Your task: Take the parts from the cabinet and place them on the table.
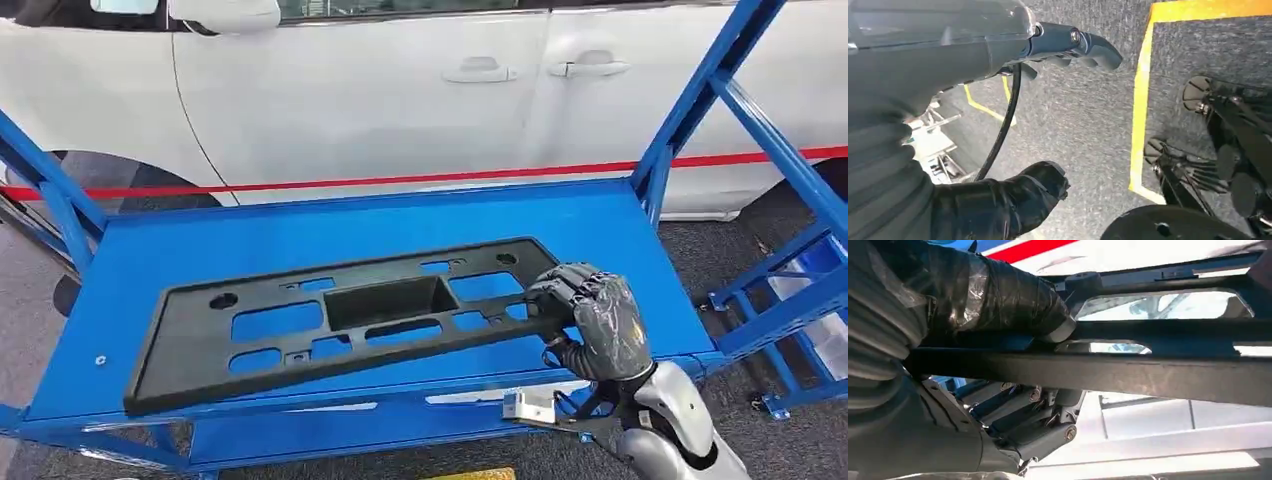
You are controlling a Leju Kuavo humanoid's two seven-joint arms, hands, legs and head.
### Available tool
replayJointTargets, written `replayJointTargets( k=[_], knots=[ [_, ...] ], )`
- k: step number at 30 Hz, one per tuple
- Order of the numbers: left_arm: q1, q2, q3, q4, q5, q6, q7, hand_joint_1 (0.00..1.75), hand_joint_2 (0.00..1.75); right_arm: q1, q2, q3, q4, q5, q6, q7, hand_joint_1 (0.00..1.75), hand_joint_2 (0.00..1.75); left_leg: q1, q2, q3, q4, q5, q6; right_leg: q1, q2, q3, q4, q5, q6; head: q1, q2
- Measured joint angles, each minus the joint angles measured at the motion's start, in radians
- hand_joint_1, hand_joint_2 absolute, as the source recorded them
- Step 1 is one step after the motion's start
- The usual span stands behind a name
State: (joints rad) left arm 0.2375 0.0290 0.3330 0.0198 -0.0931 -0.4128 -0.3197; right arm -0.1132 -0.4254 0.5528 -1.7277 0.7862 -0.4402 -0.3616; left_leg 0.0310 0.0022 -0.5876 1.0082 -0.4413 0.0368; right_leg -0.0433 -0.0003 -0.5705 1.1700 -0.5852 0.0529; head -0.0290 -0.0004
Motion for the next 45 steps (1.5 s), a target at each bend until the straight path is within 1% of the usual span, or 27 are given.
replayJointTargets(
  k=[1,2,3,7,9,11,12,14,16,17,18,19,22,23,26,27,29,31,32,33,34,36,38,40,42,43,45],
  knots=[
    [0.000,-0.001,-0.002,0.000,0.001,0.000,0.000,0.00,1.75,0.001,-0.003,0.000,-0.008,0.000,0.000,0.000,1.75,1.75,0.008,0.000,-0.009,0.017,-0.006,-0.012,-0.010,-0.001,0.063,-0.119,0.051,0.012,0.001,0.000],
    [0.000,0.002,-0.003,0.000,0.002,0.000,0.000,0.00,1.75,0.002,-0.003,0.000,-0.011,0.000,0.000,0.000,1.75,1.75,0.008,-0.001,-0.014,0.026,-0.007,-0.023,-0.005,0.007,0.072,-0.142,0.021,0.019,0.001,0.000],
    [0.000,0.004,-0.006,0.000,0.003,0.000,0.000,0.00,1.75,0.005,-0.004,0.002,-0.016,0.000,0.000,-0.003,1.75,1.75,0.006,-0.005,-0.020,0.030,-0.006,-0.032,0.005,0.019,0.069,-0.127,0.050,0.004,0.002,0.000],
    [0.004,0.003,-0.014,0.000,0.007,-0.003,-0.001,0.00,1.75,0.007,-0.009,0.006,-0.028,0.004,0.001,-0.014,1.75,1.75,0.005,-0.009,-0.032,0.033,0.012,-0.059,-0.001,0.014,0.031,-0.121,0.057,-0.035,0.000,0.000],
    [0.004,0.003,-0.021,0.000,0.008,-0.007,-0.002,0.00,1.75,0.004,-0.012,0.014,-0.035,0.004,0.003,-0.018,1.75,1.75,0.005,-0.005,-0.060,0.103,-0.077,-0.057,0.005,0.010,0.015,-0.120,0.072,-0.059,0.000,0.000],
    [0.002,0.005,-0.032,0.000,0.009,-0.012,-0.002,0.00,1.75,0.004,-0.016,0.023,-0.037,0.004,0.010,-0.018,1.75,1.75,0.000,-0.005,-0.103,0.256,-0.181,-0.055,0.016,0.005,-0.010,-0.119,0.089,-0.071,0.000,0.000],
    [0.001,0.005,-0.033,0.000,0.009,-0.013,-0.003,0.00,1.75,0.004,-0.017,0.026,-0.037,0.004,0.010,-0.017,1.75,1.75,-0.002,-0.005,-0.114,0.315,-0.205,-0.052,0.023,0.002,-0.022,-0.119,0.097,-0.075,0.000,0.000],
    [0.000,0.006,-0.034,0.000,0.009,-0.013,-0.003,0.00,1.75,0.004,-0.019,0.029,-0.037,0.004,0.013,-0.017,1.75,1.75,-0.012,-0.005,-0.076,0.313,-0.173,-0.035,0.036,0.001,-0.040,-0.116,0.113,-0.079,0.000,0.000],
    [0.000,0.007,-0.035,0.000,0.009,-0.013,-0.003,0.00,1.75,0.004,-0.021,0.031,-0.037,0.004,0.014,-0.017,1.75,1.75,-0.029,-0.006,0.031,0.168,-0.107,-0.001,0.052,0.002,-0.055,-0.117,0.129,-0.083,0.000,0.000],
    [0.000,0.012,-0.036,0.000,0.009,-0.013,-0.003,0.00,1.75,0.003,-0.022,0.031,-0.038,0.004,0.014,-0.017,1.75,1.75,-0.043,-0.008,0.097,0.074,-0.100,0.026,0.046,0.001,-0.060,-0.116,0.136,-0.086,0.000,0.000],
    [-0.002,0.019,-0.037,0.000,0.009,-0.013,-0.003,0.00,1.75,0.003,-0.022,0.031,-0.038,0.004,0.014,-0.017,1.75,1.75,-0.048,-0.005,0.128,0.017,-0.124,0.039,0.057,0.001,-0.063,-0.116,0.140,-0.081,0.003,0.000],
    [0.002,0.018,-0.038,0.000,0.009,-0.016,-0.003,0.00,1.75,0.003,-0.024,0.031,-0.039,0.004,0.014,-0.017,1.75,1.75,-0.050,-0.008,0.145,-0.011,-0.120,0.028,0.052,0.000,-0.066,-0.120,0.151,-0.078,0.003,0.000],
    [0.003,0.018,-0.040,0.000,0.009,-0.014,-0.003,0.00,1.75,0.001,-0.027,0.035,-0.040,0.004,0.014,-0.017,1.75,1.75,-0.056,-0.007,0.128,-0.035,-0.088,0.035,0.043,0.000,-0.067,-0.138,0.183,-0.059,0.000,0.000],
    [0.001,0.018,-0.041,0.001,0.009,-0.014,-0.003,0.00,1.75,0.001,-0.030,0.036,-0.039,0.004,0.016,-0.017,1.75,1.75,-0.044,0.002,0.127,-0.052,-0.067,0.029,0.044,0.001,-0.072,-0.127,0.164,-0.055,0.000,0.000],
    [0.000,0.018,-0.045,0.000,0.010,-0.018,-0.003,0.00,1.75,-0.011,-0.040,0.040,-0.036,0.004,0.045,-0.005,1.75,1.75,-0.044,0.008,0.088,-0.054,-0.034,0.039,0.036,0.001,-0.114,0.027,-0.008,-0.041,0.002,0.000],
    [0.000,0.018,-0.048,0.000,0.012,-0.019,-0.003,0.00,1.75,-0.010,-0.042,0.045,-0.033,0.003,0.052,0.000,1.75,1.75,-0.044,0.010,0.074,-0.051,-0.025,0.037,0.031,0.001,-0.125,0.091,-0.040,-0.035,0.002,0.000],
    [-0.001,0.019,-0.055,0.000,0.018,-0.024,-0.003,0.00,1.75,-0.013,-0.047,0.049,-0.026,-0.003,0.071,0.006,1.75,1.75,-0.040,0.011,0.039,-0.035,-0.009,0.030,0.021,0.000,-0.114,0.147,-0.005,-0.022,0.002,0.000],
    [-0.001,0.019,-0.058,0.000,0.020,-0.031,-0.003,0.00,1.75,-0.024,-0.050,0.055,-0.019,-0.008,0.088,0.015,1.75,1.75,-0.033,0.012,-0.001,-0.008,0.000,0.020,0.012,0.000,-0.030,0.055,0.076,-0.011,0.002,0.000],
    [-0.001,0.019,-0.059,0.000,0.020,-0.035,-0.003,0.00,1.75,-0.032,-0.051,0.059,-0.018,-0.015,0.097,0.018,1.75,1.75,-0.031,0.012,-0.018,0.010,0.002,0.015,0.007,0.000,0.036,-0.033,0.084,-0.007,0.002,0.000],
    [-0.001,0.025,-0.061,0.000,0.020,-0.036,-0.003,0.00,1.75,-0.041,-0.051,0.062,-0.016,-0.021,0.103,0.019,1.75,1.75,-0.032,0.012,-0.032,0.023,0.004,0.010,0.009,0.000,0.081,-0.112,0.037,-0.005,0.003,0.000],
    [-0.002,0.027,-0.064,0.000,0.020,-0.039,-0.003,0.00,1.75,-0.045,-0.051,0.063,-0.015,-0.027,0.111,0.018,1.75,1.75,-0.034,0.011,-0.038,0.034,0.007,0.004,0.019,0.004,0.099,-0.150,0.023,-0.020,0.002,0.000],
    [-0.001,0.036,-0.074,0.000,0.018,-0.052,-0.003,0.00,1.75,-0.057,-0.051,0.074,-0.013,-0.041,0.126,0.016,1.75,1.75,-0.033,0.009,-0.040,0.028,0.025,-0.012,0.024,0.002,0.086,-0.138,0.031,-0.033,0.003,0.000],
    [-0.002,0.050,-0.086,0.001,0.008,-0.070,-0.001,0.00,1.75,-0.078,-0.050,0.090,-0.011,-0.051,0.141,0.018,1.75,1.75,-0.028,0.006,-0.051,0.035,0.023,-0.028,0.015,-0.003,0.062,-0.148,0.057,-0.061,0.004,0.000],
    [-0.003,0.063,-0.093,0.001,0.005,-0.083,0.001,0.00,1.75,-0.100,-0.050,0.102,-0.009,-0.060,0.153,0.021,1.75,1.75,-0.025,0.004,-0.080,0.104,-0.088,-0.039,0.017,-0.006,0.038,-0.149,0.078,-0.078,0.003,0.000],
    [-0.006,0.075,-0.103,0.001,-0.002,-0.090,0.003,0.00,1.75,-0.113,-0.048,0.111,-0.003,-0.065,0.154,0.025,1.75,1.75,-0.023,0.004,-0.109,0.242,-0.187,-0.047,0.020,-0.006,0.009,-0.147,0.100,-0.079,0.003,0.000],
    [-0.009,0.082,-0.107,0.001,-0.003,-0.092,0.003,0.00,1.75,-0.118,-0.047,0.114,-0.001,-0.068,0.154,0.027,1.75,1.75,-0.022,0.004,-0.116,0.299,-0.200,-0.050,0.021,-0.006,-0.007,-0.145,0.112,-0.078,0.003,0.000],
    [-0.014,0.092,-0.109,0.001,-0.006,-0.097,0.003,0.00,1.75,-0.128,-0.045,0.120,0.005,-0.072,0.155,0.032,1.75,1.75,-0.021,0.004,-0.080,0.310,-0.138,-0.049,0.022,-0.009,-0.035,-0.140,0.134,-0.076,0.003,0.000]
  ],
)
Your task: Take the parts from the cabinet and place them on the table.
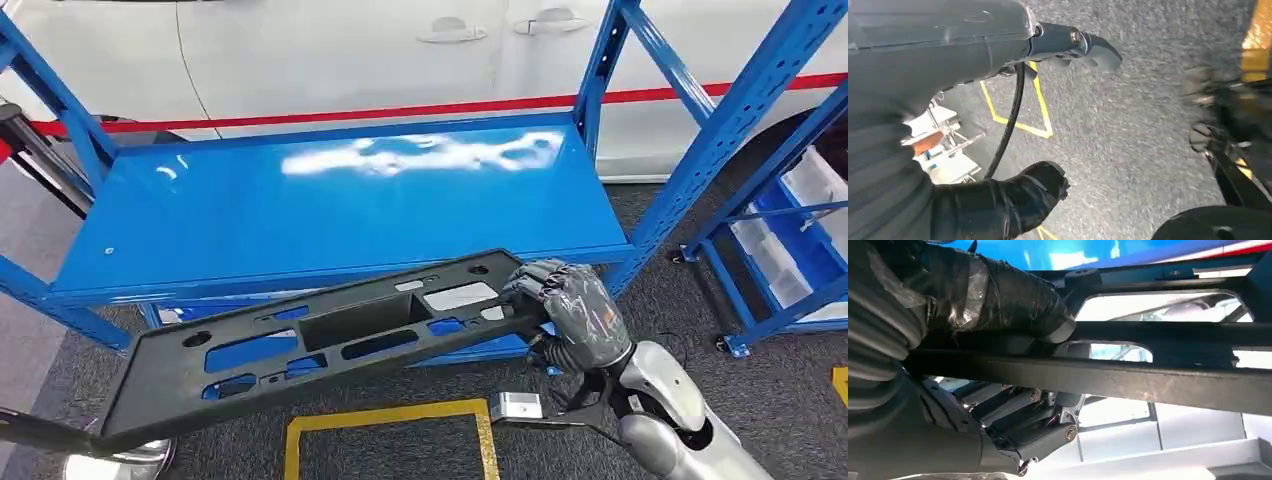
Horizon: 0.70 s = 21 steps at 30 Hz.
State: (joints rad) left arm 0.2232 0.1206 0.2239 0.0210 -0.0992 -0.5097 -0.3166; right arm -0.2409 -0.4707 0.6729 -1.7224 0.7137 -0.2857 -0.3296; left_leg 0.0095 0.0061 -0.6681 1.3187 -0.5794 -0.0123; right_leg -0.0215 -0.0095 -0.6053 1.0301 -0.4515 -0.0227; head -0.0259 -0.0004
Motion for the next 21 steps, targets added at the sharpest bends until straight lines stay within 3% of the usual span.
replayJointTargets(
  k=[1,2,3,4,5,7,8,9,10,12,13,14,15,17,18,19,20,21],
  knots=[
    [-0.002,0.004,-0.002,0.000,-0.003,-0.002,0.000,0.00,1.75,-0.005,0.001,0.004,0.002,0.000,0.001,0.002,1.75,1.75,0.000,0.000,0.046,-0.051,0.046,0.002,0.000,0.000,-0.016,0.004,0.009,0.002,0.000,0.000],
    [-0.004,0.009,-0.004,0.000,-0.004,-0.003,0.000,0.00,1.75,-0.010,0.002,0.007,0.003,0.000,0.003,0.002,1.75,1.75,0.000,-0.001,0.109,-0.134,0.072,0.007,-0.001,0.001,-0.028,0.007,0.018,0.005,0.000,0.000],
    [-0.005,0.011,-0.006,0.000,-0.004,-0.003,0.000,0.00,1.75,-0.013,0.002,0.009,0.003,0.000,0.003,0.002,1.75,1.75,0.000,-0.003,0.160,-0.204,0.071,0.010,-0.001,0.001,-0.033,0.009,0.023,0.008,0.000,0.000],
    [-0.005,0.017,-0.007,0.000,-0.005,-0.003,0.000,0.00,1.75,-0.019,0.003,0.010,0.003,-0.002,0.003,0.002,1.75,1.75,-0.007,-0.009,0.230,-0.318,0.031,0.017,0.004,0.002,-0.041,0.013,0.033,0.015,0.000,0.000],
    [-0.005,0.019,-0.008,0.000,-0.006,-0.005,0.001,0.00,1.75,-0.022,0.003,0.011,0.003,-0.002,0.003,0.003,1.75,1.75,-0.007,-0.009,0.240,-0.345,0.020,0.020,0.003,0.000,-0.042,0.011,0.041,0.020,0.001,0.000],
    [-0.007,0.022,-0.013,0.000,-0.007,-0.008,0.004,0.00,1.75,-0.031,0.005,0.014,0.007,-0.003,0.003,0.006,1.75,1.75,-0.013,-0.009,0.222,-0.338,0.034,0.028,-0.002,0.000,-0.043,-0.002,0.067,0.034,0.000,0.000],
    [-0.007,0.024,-0.016,0.000,-0.009,-0.009,0.006,0.00,1.75,-0.032,0.006,0.014,0.008,-0.003,0.002,0.008,1.75,1.75,-0.008,-0.008,0.214,-0.349,0.051,0.038,0.004,0.002,-0.046,-0.005,0.073,0.044,0.002,0.000],
    [-0.010,0.025,-0.019,0.000,-0.011,-0.010,0.008,0.00,1.75,-0.034,0.006,0.014,0.010,-0.005,0.002,0.010,1.75,1.75,-0.004,0.001,0.206,-0.351,0.064,0.045,-0.003,0.007,-0.054,0.011,0.039,0.045,0.001,0.000],
    [-0.011,0.027,-0.021,0.000,-0.014,-0.011,0.009,0.00,1.75,-0.038,0.006,0.014,0.013,-0.008,0.002,0.014,1.75,1.75,-0.005,0.001,0.190,-0.351,0.075,0.058,-0.002,0.007,-0.068,0.054,-0.028,0.047,0.003,0.000],
    [-0.013,0.029,-0.022,0.000,-0.018,-0.011,0.010,0.00,1.75,-0.044,0.008,0.014,0.018,-0.012,0.002,0.020,1.75,1.75,-0.009,0.004,0.162,-0.347,0.097,0.066,-0.001,0.007,-0.098,0.193,-0.145,0.050,0.003,0.000],
    [-0.015,0.029,-0.023,0.000,-0.020,-0.011,0.010,0.00,1.75,-0.045,0.009,0.014,0.021,-0.013,0.002,0.022,1.75,1.75,-0.012,0.005,0.146,-0.343,0.108,0.067,-0.001,0.007,-0.107,0.258,-0.167,0.052,0.002,0.000],
    [-0.016,0.030,-0.024,0.000,-0.021,-0.012,0.010,0.00,1.75,-0.046,0.010,0.015,0.024,-0.014,0.002,0.022,1.75,1.75,-0.014,0.005,0.127,-0.336,0.119,0.067,-0.001,0.007,-0.105,0.294,-0.153,0.052,0.003,0.000],
    [-0.017,0.030,-0.024,0.000,-0.021,-0.012,0.010,0.00,1.75,-0.048,0.012,0.015,0.028,-0.014,0.002,0.022,1.75,1.75,-0.016,0.003,0.103,-0.327,0.128,0.066,-0.001,0.007,-0.087,0.296,-0.117,0.050,0.003,0.000],
    [-0.018,0.030,-0.024,0.000,-0.026,-0.013,0.010,0.00,1.75,-0.054,0.015,0.015,0.033,-0.014,0.002,0.023,1.75,1.75,-0.018,-0.011,0.063,-0.305,0.142,0.062,0.003,0.013,0.005,0.194,-0.046,0.038,0.002,0.000],
    [-0.020,0.031,-0.025,0.000,-0.027,-0.014,0.010,0.00,1.75,-0.057,0.015,0.015,0.034,-0.015,0.002,0.024,1.75,1.75,-0.018,-0.014,0.049,-0.296,0.148,0.061,0.007,0.031,0.067,0.112,-0.046,0.029,0.002,0.000],
    [-0.024,0.030,-0.025,0.000,-0.029,-0.015,0.010,0.00,1.75,-0.063,0.016,0.015,0.035,-0.017,0.002,0.025,1.75,1.75,-0.021,-0.018,0.034,-0.289,0.155,0.056,0.009,0.060,0.121,0.026,-0.095,0.018,0.002,0.000],
    [-0.027,0.034,-0.025,0.000,-0.031,-0.018,0.010,0.00,1.75,-0.067,0.016,0.013,0.036,-0.018,0.002,0.025,1.75,1.75,-0.021,-0.023,0.032,-0.286,0.163,0.052,0.006,0.059,0.140,-0.019,-0.108,0.023,0.002,0.000],
    [-0.026,0.037,-0.026,0.000,-0.035,-0.019,0.011,0.00,1.75,-0.069,0.018,0.014,0.040,-0.018,0.003,0.026,1.75,1.75,-0.017,-0.031,0.031,-0.291,0.176,0.046,0.013,0.050,0.131,-0.011,-0.098,0.019,0.002,0.000]
  ],
)
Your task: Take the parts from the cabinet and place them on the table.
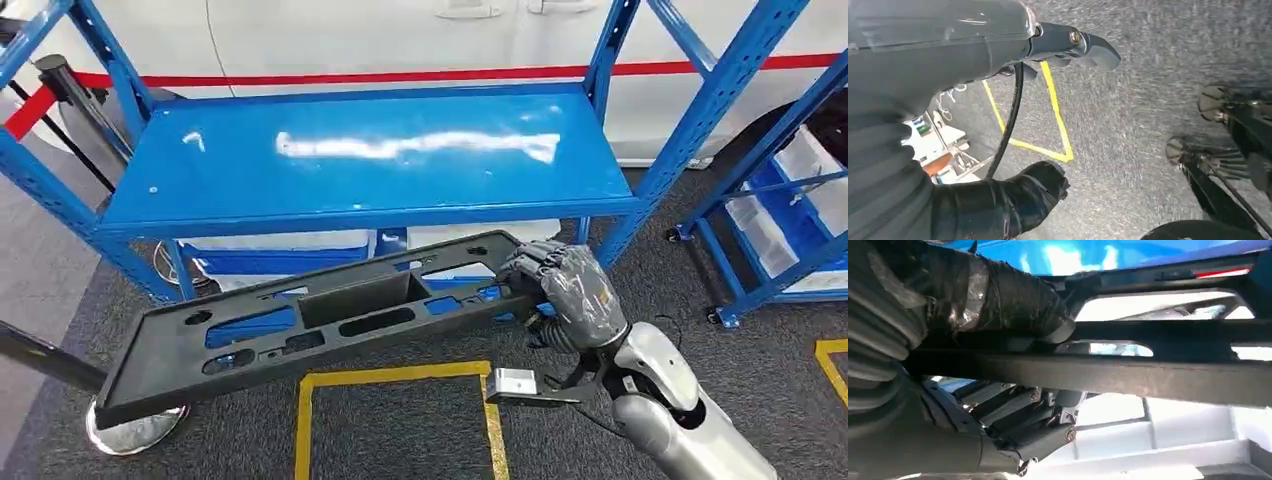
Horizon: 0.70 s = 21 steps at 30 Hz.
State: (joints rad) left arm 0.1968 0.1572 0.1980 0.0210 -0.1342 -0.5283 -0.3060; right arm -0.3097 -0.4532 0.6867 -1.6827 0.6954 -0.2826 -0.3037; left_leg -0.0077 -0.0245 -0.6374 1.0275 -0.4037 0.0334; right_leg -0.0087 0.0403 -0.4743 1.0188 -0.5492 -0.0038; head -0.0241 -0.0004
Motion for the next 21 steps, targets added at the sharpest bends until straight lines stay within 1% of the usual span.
replayJointTargets(
  k=[1,2,3,4,5,6,7,8,9,10,11,12,13,14,15,16,17,18,19,20,21],
  knots=[
    [-0.001,0.002,-0.001,0.000,-0.004,-0.003,0.000,0.00,1.75,-0.009,0.003,0.000,0.002,-0.002,0.001,0.001,1.75,1.75,0.003,-0.008,-0.005,-0.005,0.014,-0.007,0.003,-0.009,-0.001,-0.003,0.003,-0.004,0.002,0.000],
    [0.003,0.003,-0.002,0.000,-0.008,-0.003,0.000,0.00,1.75,-0.013,0.007,0.000,0.004,-0.002,0.002,0.003,1.75,1.75,-0.004,-0.021,-0.012,-0.011,0.028,-0.015,-0.001,-0.019,-0.015,-0.012,0.019,-0.010,0.001,0.000],
    [-0.001,0.008,-0.004,0.002,-0.013,-0.005,0.000,0.00,1.75,-0.018,0.014,0.002,0.008,-0.002,0.004,0.005,1.75,1.75,0.003,-0.015,-0.018,-0.001,0.011,-0.016,-0.012,-0.035,-0.021,-0.020,0.034,-0.016,0.003,0.000],
    [0.000,0.008,-0.005,0.002,-0.015,-0.007,0.002,0.00,1.75,-0.022,0.019,0.002,0.012,-0.002,0.008,0.008,1.75,1.75,0.002,-0.001,-0.032,0.022,-0.041,-0.023,-0.012,-0.041,-0.036,-0.023,0.045,-0.024,0.001,0.000],
    [-0.003,0.010,-0.006,0.002,-0.018,-0.007,0.002,0.00,1.75,-0.027,0.023,0.003,0.013,-0.002,0.010,0.008,1.75,1.75,0.009,0.007,-0.048,0.080,-0.112,-0.030,-0.013,-0.052,-0.049,-0.023,0.057,-0.029,0.000,0.000],
    [-0.003,0.013,-0.007,0.002,-0.024,-0.007,0.004,0.00,1.75,-0.028,0.029,0.003,0.016,-0.002,0.010,0.010,1.75,1.75,0.014,0.010,-0.062,0.149,-0.167,-0.038,-0.013,-0.061,-0.062,-0.022,0.068,-0.028,-0.001,0.000],
    [-0.004,0.015,-0.008,0.002,-0.024,-0.009,0.004,0.00,1.75,-0.029,0.031,0.003,0.018,-0.002,0.010,0.011,1.75,1.75,0.018,0.011,-0.072,0.216,-0.199,-0.046,-0.013,-0.071,-0.076,-0.020,0.078,-0.027,-0.001,0.000],
    [-0.007,0.015,-0.009,0.002,-0.028,-0.009,0.004,0.00,1.75,-0.030,0.033,0.005,0.021,-0.002,0.010,0.012,1.75,1.75,0.023,0.013,-0.076,0.270,-0.198,-0.054,-0.014,-0.083,-0.092,-0.017,0.088,-0.025,-0.001,0.000],
    [-0.010,0.016,-0.010,0.002,-0.031,-0.010,0.004,0.00,1.75,-0.030,0.036,0.006,0.025,-0.002,0.010,0.014,1.75,1.75,0.028,0.016,-0.064,0.286,-0.167,-0.061,-0.015,-0.095,-0.104,-0.011,0.096,-0.022,-0.001,0.000],
    [-0.011,0.019,-0.012,0.001,-0.034,-0.010,0.004,0.00,1.75,-0.032,0.037,0.007,0.028,-0.002,0.010,0.014,1.75,1.75,0.035,0.020,-0.032,0.262,-0.117,-0.068,-0.018,-0.106,-0.122,-0.002,0.103,-0.016,-0.001,0.000],
    [-0.013,0.022,-0.014,0.002,-0.035,-0.010,0.004,0.00,1.75,-0.035,0.038,0.008,0.030,-0.002,0.010,0.014,1.75,1.75,0.040,0.028,0.018,0.202,-0.078,-0.074,-0.022,-0.116,-0.140,0.009,0.108,-0.011,-0.001,0.000],
    [-0.015,0.024,-0.014,0.001,-0.038,-0.010,0.004,0.00,1.75,-0.037,0.039,0.008,0.030,-0.002,0.010,0.014,1.75,1.75,0.043,0.050,0.081,0.121,-0.069,-0.079,-0.024,-0.124,-0.154,0.021,0.112,-0.005,-0.002,0.000],
    [-0.020,0.024,-0.015,0.000,-0.041,-0.011,0.004,0.00,1.75,-0.039,0.039,0.008,0.030,-0.002,0.009,0.014,1.75,1.75,0.039,0.082,0.134,0.029,-0.118,-0.083,-0.022,-0.132,-0.163,0.030,0.115,0.000,-0.003,0.000],
    [-0.020,0.032,-0.016,0.000,-0.042,-0.011,0.004,0.00,1.75,-0.042,0.040,0.007,0.031,-0.002,0.009,0.015,1.75,1.75,0.026,0.081,0.166,-0.027,-0.138,-0.063,-0.021,-0.141,-0.167,0.036,0.120,0.008,0.000,0.000],
    [-0.020,0.032,-0.016,0.000,-0.042,-0.013,0.004,0.00,1.75,-0.043,0.040,0.007,0.031,-0.002,0.009,0.015,1.75,1.75,0.025,0.078,0.153,-0.020,-0.135,-0.054,-0.019,-0.150,-0.166,0.033,0.129,0.017,0.000,0.000],
    [-0.019,0.032,-0.017,0.000,-0.044,-0.013,0.004,0.00,1.75,-0.046,0.040,0.008,0.032,-0.002,0.009,0.015,1.75,1.75,0.022,0.067,0.143,-0.018,-0.130,-0.048,-0.019,-0.159,-0.166,0.029,0.137,0.023,0.000,0.000],
    [-0.019,0.032,-0.018,0.000,-0.045,-0.013,0.004,0.00,1.75,-0.047,0.040,0.008,0.033,-0.003,0.010,0.015,1.75,1.75,0.020,0.060,0.136,-0.018,-0.123,-0.038,-0.021,-0.168,-0.165,0.026,0.145,0.031,0.000,0.000],
    [-0.018,0.035,-0.018,0.000,-0.045,-0.013,0.004,0.00,1.75,-0.047,0.044,0.009,0.034,-0.003,0.010,0.014,1.75,1.75,0.026,0.052,0.128,-0.025,-0.107,-0.021,-0.027,-0.159,-0.171,0.029,0.139,0.039,0.001,0.000],
    [-0.020,0.034,-0.018,0.000,-0.047,-0.013,0.004,0.00,1.75,-0.046,0.045,0.009,0.035,-0.005,0.009,0.014,1.75,1.75,0.025,0.047,0.117,-0.024,-0.094,-0.013,-0.029,-0.103,-0.179,0.054,0.082,0.042,0.000,0.000],
    [-0.021,0.035,-0.018,0.000,-0.048,-0.013,0.004,0.00,1.75,-0.047,0.045,0.009,0.036,-0.005,0.009,0.015,1.75,1.75,0.023,0.042,0.104,-0.023,-0.083,-0.004,-0.028,-0.071,-0.192,0.100,0.022,0.038,0.001,0.000],
    [-0.023,0.035,-0.019,0.000,-0.049,-0.013,0.005,0.00,1.75,-0.047,0.045,0.009,0.037,-0.006,0.009,0.015,1.75,1.75,0.020,0.033,0.089,-0.022,-0.070,0.001,-0.022,-0.053,-0.207,0.171,-0.040,0.035,0.001,0.000]
  ],
)
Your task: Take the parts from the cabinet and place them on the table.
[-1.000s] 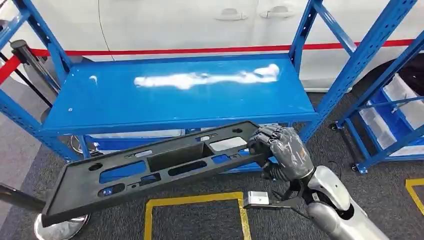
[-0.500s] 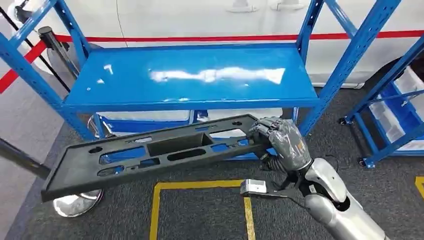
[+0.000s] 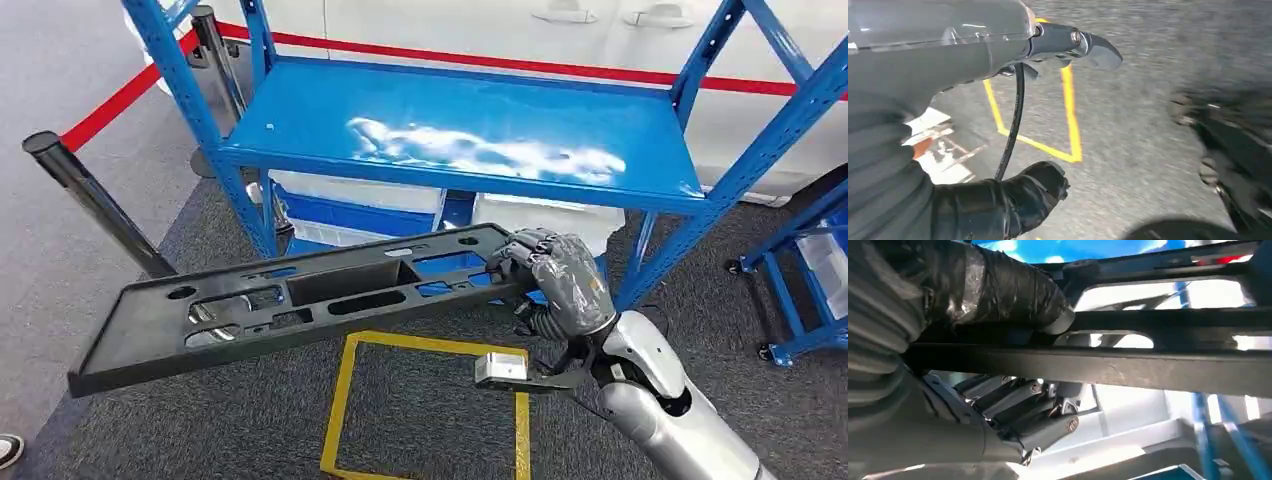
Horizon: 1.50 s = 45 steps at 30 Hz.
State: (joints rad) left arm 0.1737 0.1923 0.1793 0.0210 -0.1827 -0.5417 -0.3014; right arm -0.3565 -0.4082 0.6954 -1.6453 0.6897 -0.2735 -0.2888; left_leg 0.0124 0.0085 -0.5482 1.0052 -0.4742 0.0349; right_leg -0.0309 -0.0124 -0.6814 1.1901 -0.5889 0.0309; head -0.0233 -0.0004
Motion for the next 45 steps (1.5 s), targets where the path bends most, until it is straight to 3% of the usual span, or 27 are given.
replayJointTargets(
  k=[1,3,5,6,7,8,9,12,14,15,17,19,21,23,27,29,30,32,33,34,36,37,38,39,42,43,45],
  knots=[
    [0.000,0.000,0.000,0.000,0.000,0.000,0.000,0.00,1.75,0.000,0.000,0.000,0.003,0.000,0.000,0.002,1.75,1.75,-0.005,-0.010,-0.016,0.001,0.012,0.004,0.005,0.007,-0.014,0.073,-0.042,-0.003,0.000,0.000],
    [0.000,0.000,0.000,0.000,0.000,0.000,0.000,0.00,1.75,0.001,0.000,0.000,0.007,0.000,0.000,0.002,1.75,1.75,-0.015,-0.032,-0.050,0.010,0.032,0.007,0.013,0.008,-0.010,0.144,-0.040,-0.015,0.000,0.000],
    [0.000,-0.001,-0.001,0.000,0.000,-0.001,0.000,0.00,1.75,0.000,0.000,0.000,0.008,0.000,0.000,0.002,1.75,1.75,-0.023,-0.057,-0.081,0.020,0.048,0.007,0.027,0.016,0.071,0.056,0.033,-0.038,0.000,0.000],
    [0.000,-0.001,-0.001,0.000,0.000,-0.002,0.000,0.00,1.75,-0.001,0.000,0.000,0.008,0.000,0.000,0.002,1.75,1.75,-0.027,-0.070,-0.093,0.024,0.057,0.007,0.035,0.039,0.136,-0.037,0.060,-0.056,0.000,0.000],
    [-0.002,-0.003,-0.001,0.000,0.000,-0.002,0.000,0.00,1.75,-0.004,0.000,0.000,0.008,0.000,0.000,0.002,1.75,1.75,-0.025,-0.080,-0.101,0.026,0.066,0.006,0.039,0.082,0.179,-0.117,0.039,-0.077,-0.001,0.000],
    [-0.003,-0.002,-0.001,0.000,0.000,-0.003,0.000,0.00,1.75,-0.002,0.000,0.000,0.008,0.000,0.000,0.002,1.75,1.75,-0.030,-0.089,-0.107,0.028,0.075,0.002,0.033,0.096,0.209,-0.172,0.025,-0.077,-0.003,0.000],
    [-0.001,0.000,-0.001,0.000,-0.003,-0.003,0.000,0.00,1.75,-0.002,0.000,-0.001,0.009,0.000,0.000,0.002,1.75,1.75,-0.022,-0.103,-0.109,0.018,0.089,-0.005,0.038,0.087,0.205,-0.167,0.036,-0.067,-0.001,0.000],
    [0.003,0.003,-0.002,0.002,-0.009,-0.005,0.000,0.00,1.75,-0.006,0.002,0.000,0.011,-0.001,0.000,0.002,1.75,1.75,-0.030,-0.138,-0.118,-0.001,0.122,-0.020,0.028,0.049,0.193,-0.196,0.067,-0.073,0.002,0.000],
    [0.001,0.002,-0.002,0.002,-0.011,-0.006,0.001,0.00,1.75,-0.010,0.003,0.000,0.012,-0.002,-0.002,0.002,1.75,1.75,-0.023,-0.059,-0.140,0.047,0.034,-0.031,0.026,0.023,0.183,-0.204,0.091,-0.074,-0.002,0.000],
    [-0.001,0.004,-0.002,0.002,-0.012,-0.006,0.002,0.00,1.75,-0.009,0.003,0.000,0.013,-0.003,-0.001,0.002,1.75,1.75,-0.016,-0.038,-0.153,0.108,-0.026,-0.039,0.025,0.006,0.172,-0.202,0.097,-0.081,-0.002,0.000],
    [-0.005,0.005,-0.002,0.002,-0.013,-0.006,0.002,0.00,1.75,-0.008,0.003,0.000,0.014,-0.005,-0.001,0.002,1.75,1.75,0.000,-0.023,-0.173,0.243,-0.105,-0.056,0.024,-0.021,0.145,-0.191,0.110,-0.075,-0.002,0.000],
    [-0.009,0.004,-0.002,0.001,-0.014,-0.006,0.002,0.00,1.75,-0.009,0.003,0.000,0.017,-0.006,-0.001,0.003,1.75,1.75,0.013,-0.014,-0.152,0.277,-0.061,-0.071,0.022,-0.050,0.113,-0.175,0.121,-0.069,-0.002,0.000],
    [-0.010,0.005,-0.002,0.000,-0.016,-0.006,0.002,0.00,1.75,-0.009,0.003,0.000,0.018,-0.006,-0.001,0.003,1.75,1.75,0.021,0.003,-0.066,0.179,0.010,-0.081,0.019,-0.074,0.082,-0.152,0.124,-0.064,-0.002,0.000],
    [-0.013,0.005,-0.002,-0.001,-0.019,-0.006,0.002,0.00,1.75,-0.011,0.003,-0.003,0.016,-0.006,-0.002,0.004,1.75,1.75,0.008,0.067,0.031,0.043,-0.032,-0.082,0.022,-0.094,0.068,-0.136,0.126,-0.056,-0.003,0.000],
    [-0.008,0.011,-0.002,0.000,-0.027,-0.007,0.002,0.00,1.75,-0.015,0.004,-0.005,0.017,-0.007,-0.002,0.008,1.75,1.75,-0.009,0.031,0.011,-0.001,-0.014,-0.039,0.019,-0.135,0.064,-0.146,0.154,-0.024,-0.001,0.000],
    [-0.008,0.011,-0.002,0.000,-0.029,-0.006,0.002,0.00,1.75,-0.014,0.004,-0.005,0.019,-0.007,-0.002,0.012,1.75,1.75,0.001,0.016,0.002,-0.011,0.012,-0.016,0.010,-0.036,0.049,-0.106,0.074,-0.019,0.000,0.000],
    [-0.011,0.012,-0.002,0.000,-0.030,-0.006,0.003,0.00,1.75,-0.013,0.004,-0.007,0.019,-0.007,-0.002,0.012,1.75,1.75,0.000,0.012,-0.010,-0.010,0.022,-0.004,0.010,-0.005,0.036,-0.048,0.015,-0.023,0.000,0.000],
    [-0.011,0.013,-0.002,0.000,-0.030,-0.006,0.003,0.00,1.75,-0.012,0.003,-0.009,0.022,-0.007,-0.002,0.015,1.75,1.75,-0.005,-0.009,-0.036,-0.004,0.039,0.000,0.012,0.013,0.003,0.099,-0.071,-0.023,0.000,0.000],
    [-0.012,0.013,-0.002,0.000,-0.031,-0.007,0.003,0.00,1.75,-0.010,0.003,-0.009,0.022,-0.007,-0.001,0.015,1.75,1.75,-0.006,-0.022,-0.052,0.001,0.048,-0.001,0.011,0.013,0.000,0.146,-0.076,-0.024,0.000,0.000],
    [-0.012,0.013,-0.002,0.000,-0.033,-0.007,0.003,0.00,1.75,-0.010,0.003,-0.009,0.022,-0.007,-0.001,0.016,1.75,1.75,-0.006,-0.033,-0.067,0.007,0.055,-0.002,0.011,0.013,0.017,0.143,-0.058,-0.024,0.000,0.000],
    [-0.012,0.012,-0.002,0.000,-0.037,-0.009,0.003,0.00,1.75,-0.011,0.003,-0.011,0.022,-0.007,-0.001,0.017,1.75,1.75,0.000,-0.056,-0.097,0.024,0.066,-0.009,0.005,0.017,0.105,0.026,0.016,-0.022,0.000,0.000],
    [-0.012,0.012,-0.002,0.000,-0.038,-0.010,0.003,0.00,1.75,-0.013,0.003,-0.012,0.022,-0.007,-0.001,0.017,1.75,1.75,0.002,-0.068,-0.109,0.035,0.070,-0.015,0.000,0.036,0.159,-0.056,0.039,-0.019,0.000,0.000],
    [-0.012,0.014,-0.002,0.000,-0.038,-0.010,0.003,0.00,1.75,-0.016,0.003,-0.013,0.023,-0.007,0.000,0.017,1.75,1.75,0.000,-0.079,-0.129,0.045,0.075,-0.024,-0.005,0.091,0.193,-0.118,0.008,-0.015,0.000,0.000],
    [-0.015,0.017,-0.002,0.000,-0.040,-0.010,0.003,0.00,1.75,-0.014,0.003,-0.015,0.021,-0.007,0.000,0.017,1.75,1.75,-0.002,-0.090,-0.139,0.055,0.085,-0.029,-0.001,0.102,0.195,-0.132,0.009,-0.017,-0.003,0.000],
    [-0.006,0.019,-0.002,0.000,-0.048,-0.011,0.003,0.00,1.75,-0.019,0.004,-0.016,0.022,-0.007,0.003,0.018,1.75,1.75,-0.004,-0.128,-0.154,0.043,0.123,-0.045,0.004,0.062,0.173,-0.122,0.026,-0.023,-0.001,0.000],
    [-0.008,0.023,-0.002,0.002,-0.049,-0.011,0.005,0.00,1.75,-0.022,0.008,-0.015,0.023,-0.007,0.003,0.018,1.75,1.75,0.000,-0.112,-0.161,0.047,0.115,-0.049,-0.009,0.043,0.158,-0.127,0.039,-0.033,-0.001,0.000],
    [-0.012,0.023,-0.001,0.002,-0.049,-0.011,0.005,0.00,1.75,-0.027,0.008,-0.016,0.021,-0.007,0.005,0.018,1.75,1.75,-0.004,-0.038,-0.184,0.127,-0.003,-0.058,0.001,0.015,0.137,-0.127,0.061,-0.056,-0.004,0.000]
  ],
)
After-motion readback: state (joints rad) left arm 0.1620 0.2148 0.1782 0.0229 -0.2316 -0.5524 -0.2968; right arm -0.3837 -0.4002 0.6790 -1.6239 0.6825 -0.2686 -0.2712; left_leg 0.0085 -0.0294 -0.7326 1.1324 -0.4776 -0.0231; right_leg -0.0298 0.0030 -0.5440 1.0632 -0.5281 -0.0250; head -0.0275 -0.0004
